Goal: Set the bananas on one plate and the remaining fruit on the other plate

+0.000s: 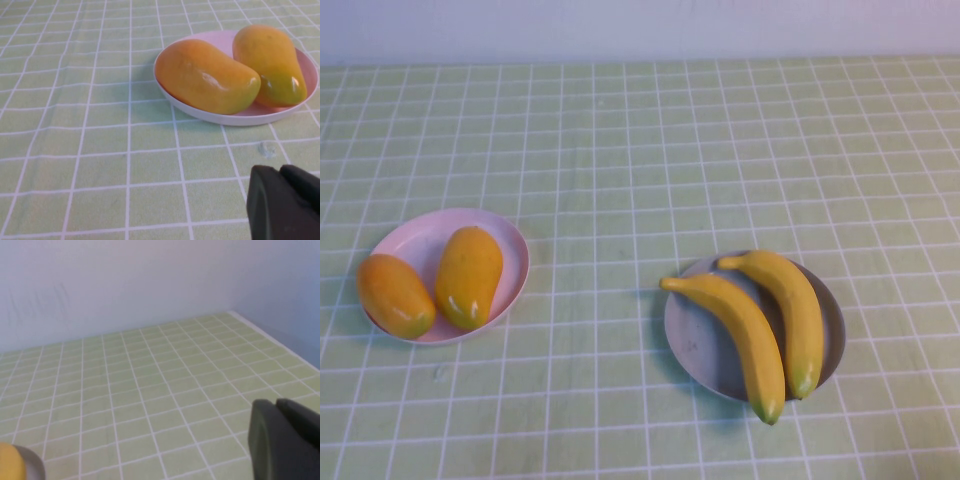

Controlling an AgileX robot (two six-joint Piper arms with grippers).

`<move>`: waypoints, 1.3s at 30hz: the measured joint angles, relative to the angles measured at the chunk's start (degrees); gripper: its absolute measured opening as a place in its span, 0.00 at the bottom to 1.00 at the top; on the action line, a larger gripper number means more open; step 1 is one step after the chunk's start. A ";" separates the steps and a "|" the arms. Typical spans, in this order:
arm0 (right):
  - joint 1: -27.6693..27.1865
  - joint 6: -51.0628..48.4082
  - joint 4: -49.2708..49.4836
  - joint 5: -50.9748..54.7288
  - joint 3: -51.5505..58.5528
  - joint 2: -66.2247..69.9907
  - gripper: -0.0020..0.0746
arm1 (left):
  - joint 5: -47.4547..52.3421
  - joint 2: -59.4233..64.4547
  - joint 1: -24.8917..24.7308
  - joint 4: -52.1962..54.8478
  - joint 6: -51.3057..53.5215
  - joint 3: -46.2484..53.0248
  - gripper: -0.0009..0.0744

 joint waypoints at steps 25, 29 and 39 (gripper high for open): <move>0.54 -58.28 47.90 7.25 1.27 -0.41 0.01 | 0.00 0.00 0.00 0.00 0.00 0.00 0.02; 0.54 -58.81 48.11 8.73 1.27 -0.41 0.01 | 0.00 0.00 0.00 0.00 0.00 0.00 0.02; 0.54 -59.03 48.56 8.73 1.27 -0.41 0.01 | 0.00 0.00 0.00 0.00 0.00 0.00 0.02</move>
